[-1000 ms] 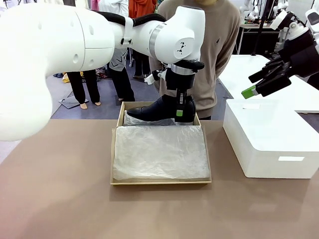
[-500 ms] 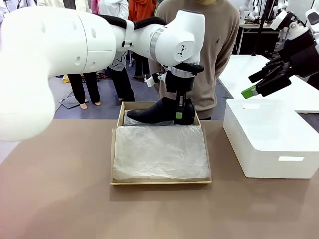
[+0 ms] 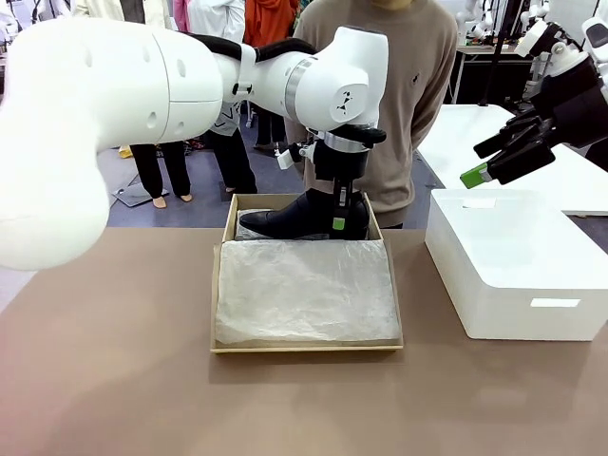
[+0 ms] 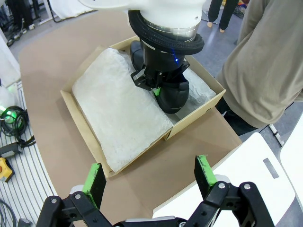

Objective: Pack the shoes into the box.
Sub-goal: Place the other shoe of the Shoes into the Shoes Box.

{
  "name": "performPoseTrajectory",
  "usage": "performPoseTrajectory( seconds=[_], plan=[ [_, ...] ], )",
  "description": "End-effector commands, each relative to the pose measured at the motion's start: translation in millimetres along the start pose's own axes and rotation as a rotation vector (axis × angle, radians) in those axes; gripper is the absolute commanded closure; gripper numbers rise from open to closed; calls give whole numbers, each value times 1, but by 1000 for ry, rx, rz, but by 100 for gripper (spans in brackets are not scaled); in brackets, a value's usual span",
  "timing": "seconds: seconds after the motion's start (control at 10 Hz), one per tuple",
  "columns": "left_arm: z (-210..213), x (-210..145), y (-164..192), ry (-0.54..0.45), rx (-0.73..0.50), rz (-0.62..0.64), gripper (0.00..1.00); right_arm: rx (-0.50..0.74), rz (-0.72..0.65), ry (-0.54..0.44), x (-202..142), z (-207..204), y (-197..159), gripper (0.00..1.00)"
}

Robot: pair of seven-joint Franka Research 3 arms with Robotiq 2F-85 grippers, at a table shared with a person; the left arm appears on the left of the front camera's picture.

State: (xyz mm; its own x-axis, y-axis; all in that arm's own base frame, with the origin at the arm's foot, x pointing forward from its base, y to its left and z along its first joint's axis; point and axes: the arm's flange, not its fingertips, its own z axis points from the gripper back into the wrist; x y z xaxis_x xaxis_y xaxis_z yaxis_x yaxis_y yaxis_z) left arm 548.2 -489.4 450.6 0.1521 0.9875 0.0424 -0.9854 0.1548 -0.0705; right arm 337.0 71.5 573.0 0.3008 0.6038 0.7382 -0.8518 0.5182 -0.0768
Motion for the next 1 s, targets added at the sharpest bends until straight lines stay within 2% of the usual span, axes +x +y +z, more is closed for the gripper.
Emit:
performPoseTrajectory(
  seconds=[0.0, 0.4, 0.9],
  plan=[
    [6, 1, -10, -20, -5, 53, 100, 10, 0, -15, 1, 0, -1, 0],
    [-3, 3, -14, 35, -16, 100, 100, 10, 0, -15, 1, 0, -1, 0],
    [-8, 1, -11, 4, 65, 149, 100, 10, 0, -15, 1, 0, -1, 0]
  ],
)
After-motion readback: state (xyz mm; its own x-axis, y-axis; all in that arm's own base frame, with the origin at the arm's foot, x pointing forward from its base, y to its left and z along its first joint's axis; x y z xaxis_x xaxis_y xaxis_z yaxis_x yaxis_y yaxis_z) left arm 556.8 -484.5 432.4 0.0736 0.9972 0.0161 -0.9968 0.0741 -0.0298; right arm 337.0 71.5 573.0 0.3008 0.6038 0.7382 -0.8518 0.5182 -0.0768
